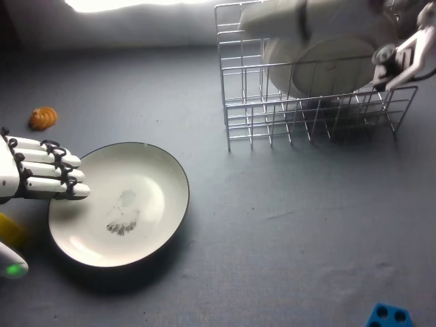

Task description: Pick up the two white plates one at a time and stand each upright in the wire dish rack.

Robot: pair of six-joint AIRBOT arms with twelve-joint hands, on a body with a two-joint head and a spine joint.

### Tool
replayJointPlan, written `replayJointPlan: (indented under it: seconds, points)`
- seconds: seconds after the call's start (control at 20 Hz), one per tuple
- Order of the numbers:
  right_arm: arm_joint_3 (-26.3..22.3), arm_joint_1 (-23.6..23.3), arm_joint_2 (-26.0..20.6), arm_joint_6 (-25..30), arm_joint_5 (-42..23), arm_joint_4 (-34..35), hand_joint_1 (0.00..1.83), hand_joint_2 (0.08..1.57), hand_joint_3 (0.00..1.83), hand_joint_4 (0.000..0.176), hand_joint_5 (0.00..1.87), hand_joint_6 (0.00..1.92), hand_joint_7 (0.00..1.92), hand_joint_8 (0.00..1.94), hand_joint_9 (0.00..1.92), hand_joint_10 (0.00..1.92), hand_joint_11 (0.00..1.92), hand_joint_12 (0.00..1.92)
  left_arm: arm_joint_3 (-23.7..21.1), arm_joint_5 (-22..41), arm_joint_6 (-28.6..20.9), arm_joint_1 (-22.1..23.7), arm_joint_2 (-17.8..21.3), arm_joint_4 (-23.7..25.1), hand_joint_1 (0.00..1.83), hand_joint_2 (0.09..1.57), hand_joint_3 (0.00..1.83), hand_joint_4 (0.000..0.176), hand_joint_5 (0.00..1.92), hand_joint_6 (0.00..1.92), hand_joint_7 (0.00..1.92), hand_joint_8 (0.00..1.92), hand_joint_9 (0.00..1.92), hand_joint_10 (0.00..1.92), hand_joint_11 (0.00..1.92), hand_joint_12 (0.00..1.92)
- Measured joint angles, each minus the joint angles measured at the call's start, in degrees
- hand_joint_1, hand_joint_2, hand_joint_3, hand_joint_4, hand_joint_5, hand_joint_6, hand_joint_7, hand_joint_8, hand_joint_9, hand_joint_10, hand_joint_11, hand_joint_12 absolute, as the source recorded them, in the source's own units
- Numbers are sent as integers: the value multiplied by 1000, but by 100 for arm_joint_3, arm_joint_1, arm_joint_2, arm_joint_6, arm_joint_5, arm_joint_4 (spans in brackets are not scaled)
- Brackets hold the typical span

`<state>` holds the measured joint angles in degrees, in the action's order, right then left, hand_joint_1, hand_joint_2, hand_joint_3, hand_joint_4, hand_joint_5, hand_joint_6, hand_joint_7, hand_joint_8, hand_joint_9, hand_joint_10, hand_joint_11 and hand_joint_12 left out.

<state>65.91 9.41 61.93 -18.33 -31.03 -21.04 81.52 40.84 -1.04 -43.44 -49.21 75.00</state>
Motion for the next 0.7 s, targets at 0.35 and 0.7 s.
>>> replayJointPlan:
  seconds: [0.35, 0.7]
  points:
    - [-977, 490, 199, -2564, 245, -20, 1102, 934, 0, 0, 0, 0, 0, 0, 0, 0, 0, 0, -11, -107, -190, -199, -63, -26, 0, 1034, 0, 0, 0, 0, 0, 0, 0, 0, 0, 0]
    - [-872, 833, 800, -3342, 931, 216, 1137, 962, 3, 0, 0, 0, 0, 0, 0, 0, 0, 0, -66, -146, -315, -431, -70, -114, 0, 1037, 0, 0, 0, 0, 0, 0, 0, 0, 0, 0]
